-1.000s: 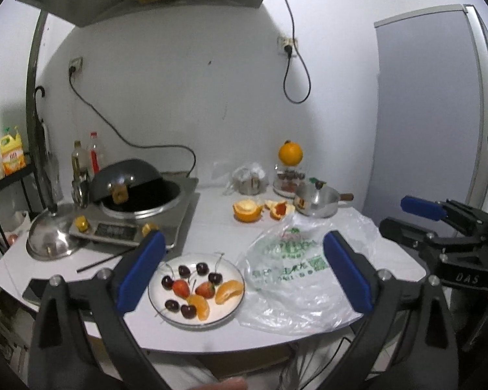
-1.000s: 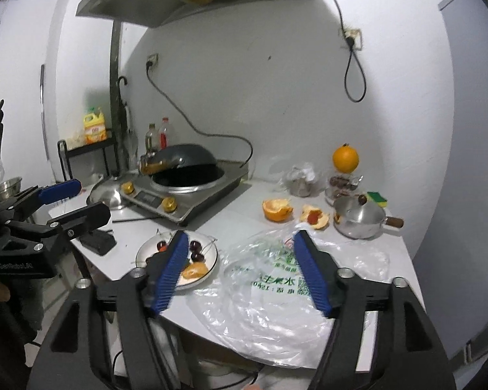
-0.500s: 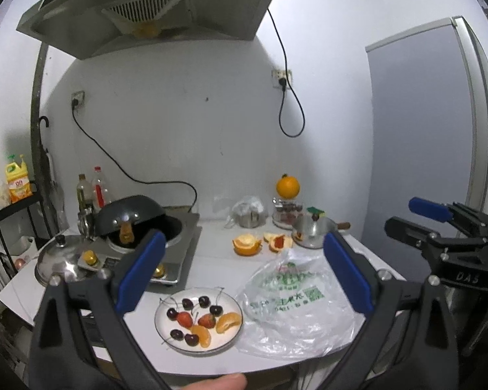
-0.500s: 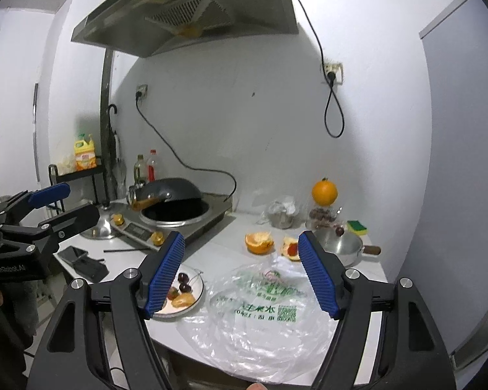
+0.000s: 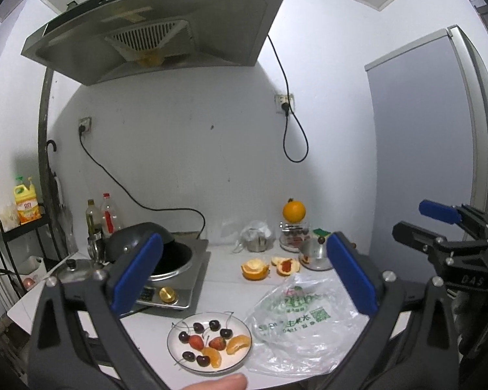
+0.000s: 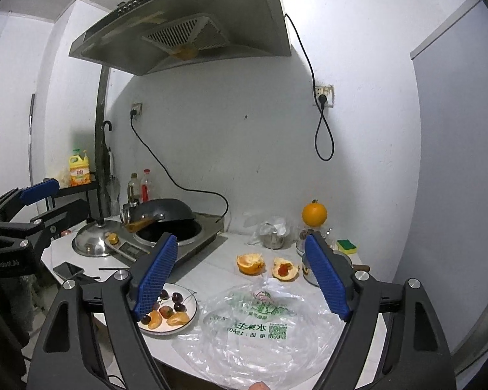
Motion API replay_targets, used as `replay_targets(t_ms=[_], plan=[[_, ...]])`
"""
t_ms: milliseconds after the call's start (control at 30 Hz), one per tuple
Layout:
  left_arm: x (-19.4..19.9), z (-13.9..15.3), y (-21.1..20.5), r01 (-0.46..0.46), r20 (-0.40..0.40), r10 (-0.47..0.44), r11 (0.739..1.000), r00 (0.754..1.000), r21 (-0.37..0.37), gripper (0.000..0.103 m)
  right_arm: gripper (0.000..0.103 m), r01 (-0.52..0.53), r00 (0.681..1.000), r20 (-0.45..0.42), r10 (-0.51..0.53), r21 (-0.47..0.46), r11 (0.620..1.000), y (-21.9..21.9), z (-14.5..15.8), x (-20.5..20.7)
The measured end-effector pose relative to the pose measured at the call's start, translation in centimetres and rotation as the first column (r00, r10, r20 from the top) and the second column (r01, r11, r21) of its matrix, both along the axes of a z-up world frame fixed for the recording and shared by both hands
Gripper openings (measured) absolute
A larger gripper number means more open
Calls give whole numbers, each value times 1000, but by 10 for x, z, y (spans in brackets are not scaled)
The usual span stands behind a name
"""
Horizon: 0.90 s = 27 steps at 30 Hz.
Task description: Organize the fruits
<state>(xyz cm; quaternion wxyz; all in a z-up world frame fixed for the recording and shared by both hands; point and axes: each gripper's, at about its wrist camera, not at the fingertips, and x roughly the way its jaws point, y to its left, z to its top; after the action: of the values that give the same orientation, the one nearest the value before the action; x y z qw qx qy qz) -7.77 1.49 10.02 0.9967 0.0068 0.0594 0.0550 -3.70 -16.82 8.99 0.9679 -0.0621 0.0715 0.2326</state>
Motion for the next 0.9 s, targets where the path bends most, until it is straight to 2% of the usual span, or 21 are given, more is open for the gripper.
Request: replay_targets(t_ms=[900], plan=[[3,-4,-5,-14,-20,14,1000,1000,0,102,83,-13,1000,-8,13,-9,1000,4,0,3]])
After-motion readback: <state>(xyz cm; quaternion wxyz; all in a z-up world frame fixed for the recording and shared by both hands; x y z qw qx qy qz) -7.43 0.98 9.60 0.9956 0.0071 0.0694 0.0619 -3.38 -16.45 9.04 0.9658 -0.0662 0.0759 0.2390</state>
